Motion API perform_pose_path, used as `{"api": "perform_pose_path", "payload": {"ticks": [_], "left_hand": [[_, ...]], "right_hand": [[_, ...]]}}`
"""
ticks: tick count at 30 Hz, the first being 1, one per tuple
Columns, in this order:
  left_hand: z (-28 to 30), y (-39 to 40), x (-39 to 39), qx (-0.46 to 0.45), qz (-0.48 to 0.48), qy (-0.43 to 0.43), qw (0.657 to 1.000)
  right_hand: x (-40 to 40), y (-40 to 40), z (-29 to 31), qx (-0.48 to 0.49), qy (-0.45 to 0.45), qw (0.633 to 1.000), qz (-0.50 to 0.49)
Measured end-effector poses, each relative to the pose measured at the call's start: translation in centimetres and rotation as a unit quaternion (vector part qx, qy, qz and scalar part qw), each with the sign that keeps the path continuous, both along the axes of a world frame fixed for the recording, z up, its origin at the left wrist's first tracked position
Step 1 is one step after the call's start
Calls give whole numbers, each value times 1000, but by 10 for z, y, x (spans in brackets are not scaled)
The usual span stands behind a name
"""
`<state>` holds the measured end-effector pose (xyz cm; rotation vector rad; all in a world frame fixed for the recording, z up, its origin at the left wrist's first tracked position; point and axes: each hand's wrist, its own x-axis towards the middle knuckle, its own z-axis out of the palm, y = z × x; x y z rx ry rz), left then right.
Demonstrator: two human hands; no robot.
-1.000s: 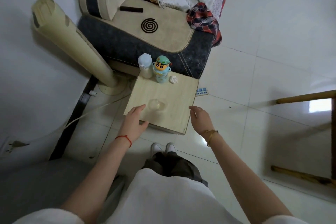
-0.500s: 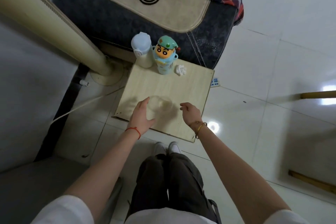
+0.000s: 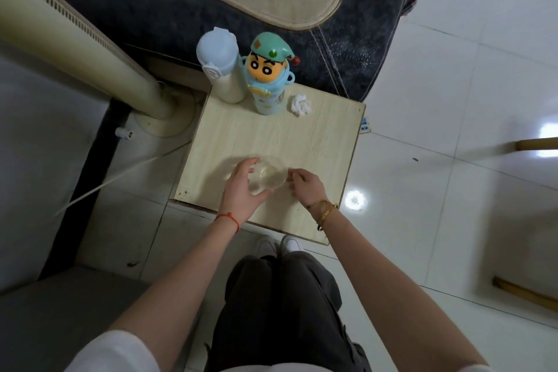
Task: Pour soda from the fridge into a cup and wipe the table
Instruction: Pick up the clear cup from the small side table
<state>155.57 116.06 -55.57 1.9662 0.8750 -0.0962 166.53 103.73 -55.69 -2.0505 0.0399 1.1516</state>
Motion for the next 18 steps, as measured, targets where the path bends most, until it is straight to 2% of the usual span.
{"api": "perform_pose_path", "payload": {"ticks": [8,18], "left_hand": [[34,-3,3,-50,13,-20,998],[155,-26,-19,-50,-18,-45,998]], "right_hand": [[-2,1,31,19,5,1000,-7],[-29,-33,146,43,70,995,-65]]}}
